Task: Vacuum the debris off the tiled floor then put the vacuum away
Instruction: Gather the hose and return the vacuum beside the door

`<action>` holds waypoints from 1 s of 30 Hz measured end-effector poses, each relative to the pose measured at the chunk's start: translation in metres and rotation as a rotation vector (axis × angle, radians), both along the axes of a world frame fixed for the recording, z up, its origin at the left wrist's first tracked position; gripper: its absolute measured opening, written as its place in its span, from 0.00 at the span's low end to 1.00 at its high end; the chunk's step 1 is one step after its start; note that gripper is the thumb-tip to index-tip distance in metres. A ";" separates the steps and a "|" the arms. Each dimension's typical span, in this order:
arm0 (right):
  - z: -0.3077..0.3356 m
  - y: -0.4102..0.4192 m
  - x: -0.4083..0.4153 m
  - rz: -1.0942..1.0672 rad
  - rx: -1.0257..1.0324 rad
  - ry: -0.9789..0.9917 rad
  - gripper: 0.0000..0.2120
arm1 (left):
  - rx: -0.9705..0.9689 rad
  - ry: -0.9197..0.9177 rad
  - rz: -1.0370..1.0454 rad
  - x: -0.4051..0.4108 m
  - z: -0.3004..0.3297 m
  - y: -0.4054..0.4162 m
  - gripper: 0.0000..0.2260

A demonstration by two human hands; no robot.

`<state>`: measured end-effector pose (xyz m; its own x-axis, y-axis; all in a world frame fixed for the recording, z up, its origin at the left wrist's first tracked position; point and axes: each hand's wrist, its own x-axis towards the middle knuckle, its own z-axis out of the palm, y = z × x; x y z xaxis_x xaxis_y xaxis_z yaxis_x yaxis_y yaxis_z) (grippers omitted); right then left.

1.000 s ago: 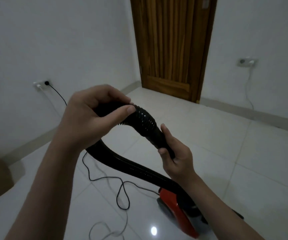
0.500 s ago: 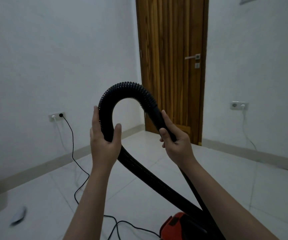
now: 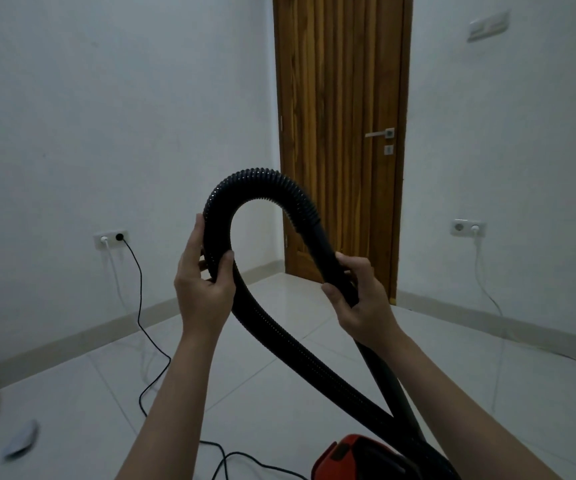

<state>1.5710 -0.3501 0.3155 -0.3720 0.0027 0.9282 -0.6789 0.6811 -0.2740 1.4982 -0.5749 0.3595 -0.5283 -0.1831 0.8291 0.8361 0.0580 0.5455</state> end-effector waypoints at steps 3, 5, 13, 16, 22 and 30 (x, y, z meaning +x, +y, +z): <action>-0.022 0.012 0.002 -0.069 0.101 -0.062 0.34 | -0.017 0.003 -0.013 -0.005 0.002 -0.007 0.32; -0.033 0.015 0.001 -0.131 0.179 -0.061 0.36 | -0.036 0.007 -0.023 -0.008 0.003 -0.008 0.31; -0.023 0.021 -0.010 -0.099 0.079 0.039 0.32 | 0.125 -0.289 -0.347 -0.008 -0.044 0.011 0.25; -0.015 0.024 -0.014 -0.110 0.041 0.043 0.29 | -0.119 -0.481 -0.412 -0.008 -0.079 0.026 0.27; -0.003 0.045 -0.017 -0.173 -0.027 0.101 0.26 | -0.368 -0.480 -0.510 0.001 -0.084 0.076 0.43; 0.018 0.074 -0.013 -0.286 -0.087 0.164 0.27 | -0.392 -0.349 -0.593 0.001 -0.053 0.128 0.49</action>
<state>1.5576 -0.2759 0.3338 -0.1903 0.1668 0.9675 -0.5036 0.8294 -0.2420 1.4989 -0.4468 0.3067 -0.6875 0.4813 0.5437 0.5723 -0.1018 0.8137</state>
